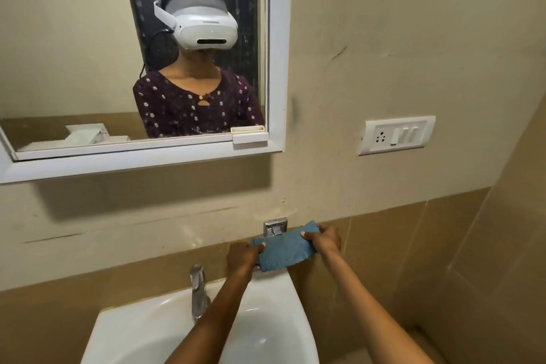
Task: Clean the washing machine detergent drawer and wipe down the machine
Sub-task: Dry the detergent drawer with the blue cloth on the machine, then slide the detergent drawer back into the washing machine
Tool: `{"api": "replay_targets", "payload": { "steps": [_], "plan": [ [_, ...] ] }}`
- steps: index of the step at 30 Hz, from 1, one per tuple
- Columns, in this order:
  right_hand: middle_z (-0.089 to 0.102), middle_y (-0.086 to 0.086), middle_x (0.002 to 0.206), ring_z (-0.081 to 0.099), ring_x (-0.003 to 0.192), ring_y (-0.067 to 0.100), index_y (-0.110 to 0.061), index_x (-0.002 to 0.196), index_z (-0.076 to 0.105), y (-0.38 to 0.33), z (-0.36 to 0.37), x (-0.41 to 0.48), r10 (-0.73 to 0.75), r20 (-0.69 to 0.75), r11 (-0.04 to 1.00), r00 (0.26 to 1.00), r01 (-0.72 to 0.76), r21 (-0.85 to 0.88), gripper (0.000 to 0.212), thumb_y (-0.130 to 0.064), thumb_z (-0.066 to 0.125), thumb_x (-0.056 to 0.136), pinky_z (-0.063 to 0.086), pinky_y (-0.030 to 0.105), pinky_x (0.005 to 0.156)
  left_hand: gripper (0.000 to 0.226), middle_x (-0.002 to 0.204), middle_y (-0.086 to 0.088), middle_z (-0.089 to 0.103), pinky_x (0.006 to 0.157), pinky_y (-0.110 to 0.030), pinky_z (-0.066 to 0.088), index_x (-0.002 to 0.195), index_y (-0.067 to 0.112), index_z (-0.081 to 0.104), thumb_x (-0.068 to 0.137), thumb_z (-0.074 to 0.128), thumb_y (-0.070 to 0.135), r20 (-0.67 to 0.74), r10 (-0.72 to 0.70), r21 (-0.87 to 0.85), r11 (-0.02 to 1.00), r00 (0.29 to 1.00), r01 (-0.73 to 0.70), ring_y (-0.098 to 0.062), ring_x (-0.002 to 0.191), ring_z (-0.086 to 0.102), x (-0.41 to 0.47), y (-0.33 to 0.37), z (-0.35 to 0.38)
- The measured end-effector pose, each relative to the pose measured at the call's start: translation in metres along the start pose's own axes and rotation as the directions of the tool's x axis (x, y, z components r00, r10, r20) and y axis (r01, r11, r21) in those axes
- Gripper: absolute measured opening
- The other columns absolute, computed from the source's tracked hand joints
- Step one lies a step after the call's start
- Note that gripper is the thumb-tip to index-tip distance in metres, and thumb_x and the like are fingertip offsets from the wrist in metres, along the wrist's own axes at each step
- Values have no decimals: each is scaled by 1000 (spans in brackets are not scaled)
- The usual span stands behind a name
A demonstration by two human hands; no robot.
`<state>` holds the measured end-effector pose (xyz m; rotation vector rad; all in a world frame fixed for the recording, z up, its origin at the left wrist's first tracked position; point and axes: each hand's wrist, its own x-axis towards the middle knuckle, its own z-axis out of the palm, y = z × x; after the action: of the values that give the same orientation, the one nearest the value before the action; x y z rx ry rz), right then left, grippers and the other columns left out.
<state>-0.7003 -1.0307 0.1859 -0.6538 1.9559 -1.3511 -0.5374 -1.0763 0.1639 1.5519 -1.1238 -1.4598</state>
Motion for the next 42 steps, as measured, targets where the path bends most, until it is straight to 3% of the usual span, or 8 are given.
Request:
{"api": "replay_targets", "payload": {
  "steps": [3,8,12,20,25,31,37,42],
  "plan": [
    [63,14,120,61,105,28,1,119,58,4,10,14,-41,-14,997,999,40,-66,44,-8,72,79,48,23,74,39,113,-18,65,67,-31,53,112,-7,61,81,70,15,-33,61,135,989,998,-56,-32,100,64,11,-1,3],
    [61,13,123,59,109,27,-2,123,57,11,20,28,-85,-44,978,995,75,-195,49,-10,74,78,49,31,90,30,98,-19,70,69,-33,52,92,-4,68,78,73,22,-58,136,267,957,989,-116,-29,85,67,27,-2,7],
    [58,14,124,57,112,28,0,124,54,17,22,31,-98,-48,955,994,80,-286,49,-9,72,79,48,29,89,43,103,-17,69,77,-35,57,104,-3,65,76,74,29,-33,123,366,925,992,-103,-29,89,68,38,-11,8],
    [47,9,128,40,122,25,-21,127,52,1,38,10,-399,-44,723,916,285,-629,38,-14,57,89,30,31,105,36,113,-11,63,79,-26,40,108,3,57,87,60,33,-74,184,463,877,980,-130,-27,106,58,27,1,-12],
    [49,9,125,42,120,24,-22,121,58,-16,62,-29,-459,94,702,884,425,-571,33,-13,52,90,30,31,103,17,102,-8,69,74,-21,37,95,11,64,87,61,25,-124,332,436,865,935,-249,-24,99,62,-1,13,-50],
    [50,9,129,44,122,25,-19,125,54,-30,98,-120,-600,295,606,743,663,-438,34,-15,51,92,30,33,102,18,92,-10,71,66,-25,39,98,9,66,92,54,21,-248,574,539,751,780,-381,-25,89,65,-77,14,-136],
    [54,7,124,49,118,25,-16,124,55,-27,142,-253,-700,451,518,554,828,-213,35,-15,53,89,34,33,100,26,97,-24,68,76,-39,44,95,-2,65,95,50,19,-503,576,586,775,645,-236,-37,94,63,-186,-27,-260],
    [56,8,118,50,116,26,-17,120,58,-10,190,-384,-716,590,473,373,881,18,30,-17,54,90,33,34,102,26,101,-17,69,81,-36,45,107,3,64,96,46,19,-708,506,567,823,493,-31,-33,98,63,-299,-75,-360]
  ]
}}
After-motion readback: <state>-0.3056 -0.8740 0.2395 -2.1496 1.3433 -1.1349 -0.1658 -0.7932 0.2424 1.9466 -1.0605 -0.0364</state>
